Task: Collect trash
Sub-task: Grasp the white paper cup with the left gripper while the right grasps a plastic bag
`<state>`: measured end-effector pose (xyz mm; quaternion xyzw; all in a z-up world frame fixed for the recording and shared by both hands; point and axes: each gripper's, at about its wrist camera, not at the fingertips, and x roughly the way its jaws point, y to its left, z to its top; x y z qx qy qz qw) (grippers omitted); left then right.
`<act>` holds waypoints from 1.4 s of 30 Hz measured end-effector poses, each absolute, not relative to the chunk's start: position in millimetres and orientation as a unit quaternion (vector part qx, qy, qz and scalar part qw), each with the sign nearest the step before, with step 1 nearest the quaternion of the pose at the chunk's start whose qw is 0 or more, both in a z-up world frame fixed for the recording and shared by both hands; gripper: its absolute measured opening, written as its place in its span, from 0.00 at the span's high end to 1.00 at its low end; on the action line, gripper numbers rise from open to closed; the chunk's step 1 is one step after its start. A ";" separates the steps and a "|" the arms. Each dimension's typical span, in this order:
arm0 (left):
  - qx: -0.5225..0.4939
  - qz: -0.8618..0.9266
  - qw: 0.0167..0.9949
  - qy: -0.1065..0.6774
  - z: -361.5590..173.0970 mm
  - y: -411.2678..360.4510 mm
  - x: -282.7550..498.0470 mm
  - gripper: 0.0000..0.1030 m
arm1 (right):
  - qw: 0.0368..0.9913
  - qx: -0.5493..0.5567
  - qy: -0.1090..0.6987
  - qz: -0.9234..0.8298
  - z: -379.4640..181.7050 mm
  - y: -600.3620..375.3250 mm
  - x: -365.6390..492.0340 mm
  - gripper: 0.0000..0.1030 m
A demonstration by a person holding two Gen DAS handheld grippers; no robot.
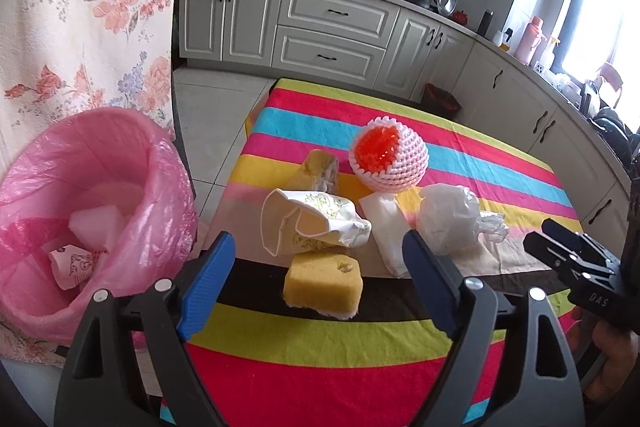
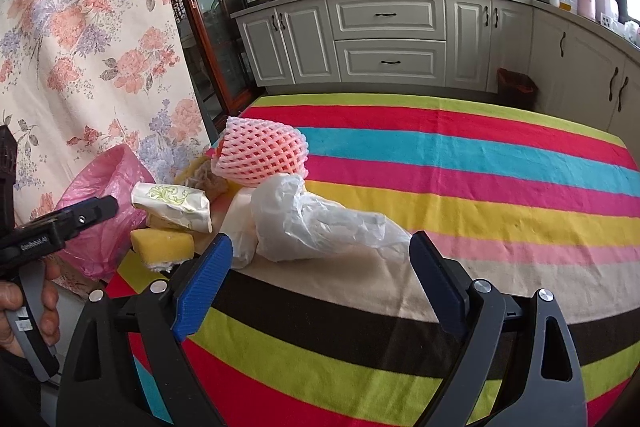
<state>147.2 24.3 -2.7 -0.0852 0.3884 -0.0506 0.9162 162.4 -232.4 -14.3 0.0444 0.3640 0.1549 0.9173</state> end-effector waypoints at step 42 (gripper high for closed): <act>-0.033 -0.115 0.892 0.436 -41.3 7.1 183.2 0.43 | 0.888 0.005 0.415 0.197 -55.7 -195.9 216.5 0.52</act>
